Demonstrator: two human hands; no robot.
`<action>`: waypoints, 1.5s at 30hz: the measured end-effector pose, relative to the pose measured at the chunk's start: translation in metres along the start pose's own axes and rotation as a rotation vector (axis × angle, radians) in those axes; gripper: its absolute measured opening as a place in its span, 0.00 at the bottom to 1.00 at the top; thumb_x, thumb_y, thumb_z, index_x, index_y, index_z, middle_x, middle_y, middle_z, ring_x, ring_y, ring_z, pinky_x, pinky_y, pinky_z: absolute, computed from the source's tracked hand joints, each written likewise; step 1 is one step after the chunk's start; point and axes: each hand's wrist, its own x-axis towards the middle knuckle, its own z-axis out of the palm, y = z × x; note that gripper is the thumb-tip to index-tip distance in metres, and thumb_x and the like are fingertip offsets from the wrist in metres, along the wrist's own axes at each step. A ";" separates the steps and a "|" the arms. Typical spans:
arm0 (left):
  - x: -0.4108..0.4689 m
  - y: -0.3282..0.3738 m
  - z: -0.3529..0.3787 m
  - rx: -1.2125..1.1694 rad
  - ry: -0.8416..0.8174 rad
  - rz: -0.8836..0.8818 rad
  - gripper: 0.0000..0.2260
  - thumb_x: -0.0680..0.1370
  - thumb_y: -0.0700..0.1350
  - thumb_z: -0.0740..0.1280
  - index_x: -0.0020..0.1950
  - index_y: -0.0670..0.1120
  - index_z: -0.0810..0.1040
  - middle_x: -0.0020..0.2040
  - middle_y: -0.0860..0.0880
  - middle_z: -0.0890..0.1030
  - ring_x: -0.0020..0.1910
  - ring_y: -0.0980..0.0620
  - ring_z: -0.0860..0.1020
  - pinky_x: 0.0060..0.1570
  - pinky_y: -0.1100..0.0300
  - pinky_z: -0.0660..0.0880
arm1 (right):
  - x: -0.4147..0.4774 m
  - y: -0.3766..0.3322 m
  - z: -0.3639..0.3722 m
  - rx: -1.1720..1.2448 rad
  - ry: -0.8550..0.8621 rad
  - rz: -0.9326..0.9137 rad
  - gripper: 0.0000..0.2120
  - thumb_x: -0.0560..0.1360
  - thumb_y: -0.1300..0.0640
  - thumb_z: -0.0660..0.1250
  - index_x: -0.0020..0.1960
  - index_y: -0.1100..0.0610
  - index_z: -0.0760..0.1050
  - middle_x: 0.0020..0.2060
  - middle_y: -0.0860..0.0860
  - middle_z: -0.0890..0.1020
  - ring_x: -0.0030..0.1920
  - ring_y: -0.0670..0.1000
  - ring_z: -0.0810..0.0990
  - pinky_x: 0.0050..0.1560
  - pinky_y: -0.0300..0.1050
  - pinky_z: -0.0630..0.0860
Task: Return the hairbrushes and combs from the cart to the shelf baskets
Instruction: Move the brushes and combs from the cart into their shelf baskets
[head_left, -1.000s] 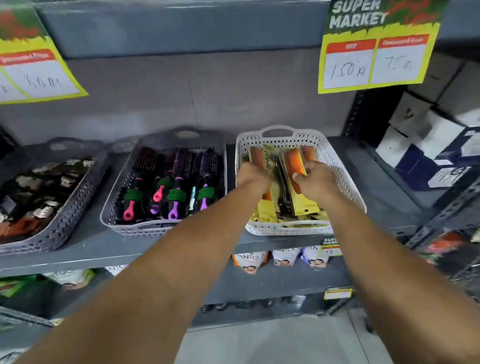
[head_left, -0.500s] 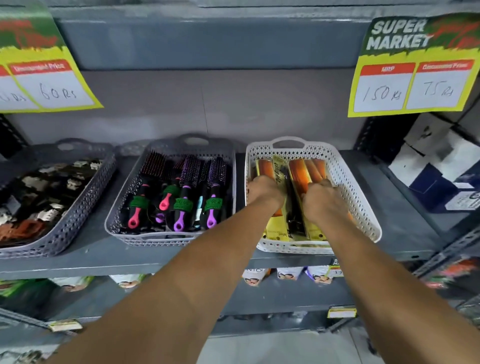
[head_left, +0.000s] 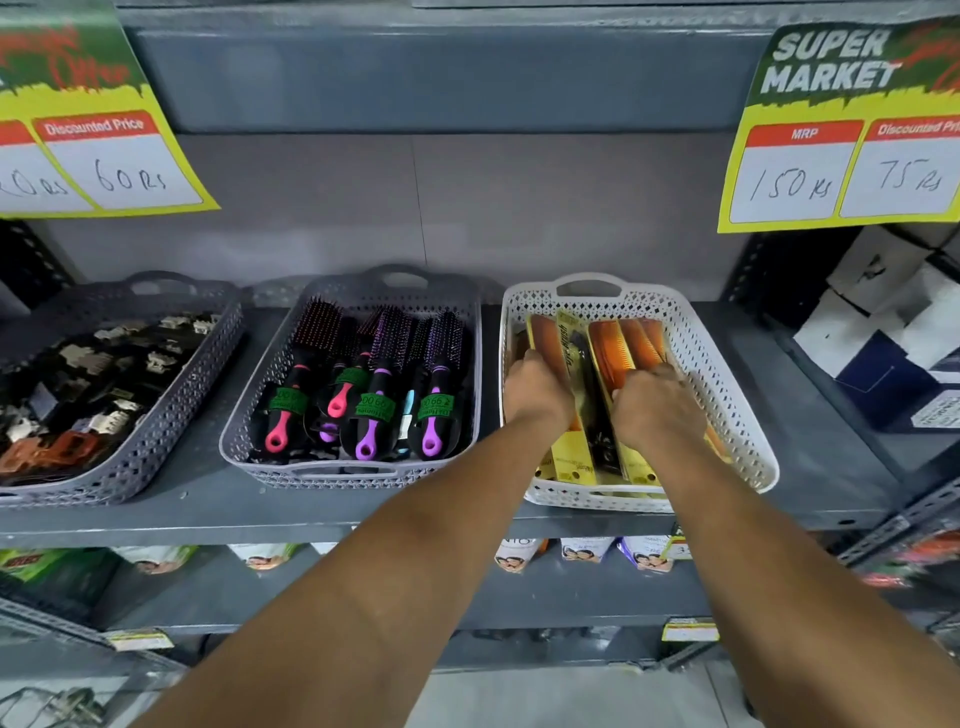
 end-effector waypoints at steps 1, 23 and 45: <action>-0.001 -0.001 0.000 -0.026 0.006 0.016 0.11 0.76 0.44 0.66 0.56 0.41 0.75 0.53 0.40 0.81 0.51 0.40 0.80 0.43 0.55 0.74 | -0.001 0.000 -0.001 0.011 -0.001 -0.005 0.15 0.72 0.53 0.68 0.56 0.57 0.78 0.62 0.60 0.73 0.65 0.65 0.70 0.62 0.61 0.72; -0.011 0.012 0.019 0.180 -0.130 0.059 0.17 0.80 0.50 0.56 0.65 0.44 0.71 0.72 0.39 0.65 0.69 0.36 0.63 0.65 0.43 0.64 | -0.005 0.026 0.000 0.111 -0.062 -0.024 0.21 0.75 0.44 0.58 0.58 0.57 0.76 0.66 0.57 0.73 0.59 0.61 0.75 0.57 0.58 0.76; -0.020 0.008 0.021 0.294 -0.349 0.029 0.30 0.79 0.56 0.52 0.77 0.48 0.45 0.79 0.41 0.43 0.76 0.38 0.43 0.72 0.41 0.50 | -0.001 0.044 0.004 0.224 -0.165 -0.040 0.24 0.78 0.46 0.54 0.73 0.50 0.59 0.69 0.59 0.71 0.68 0.61 0.69 0.68 0.59 0.67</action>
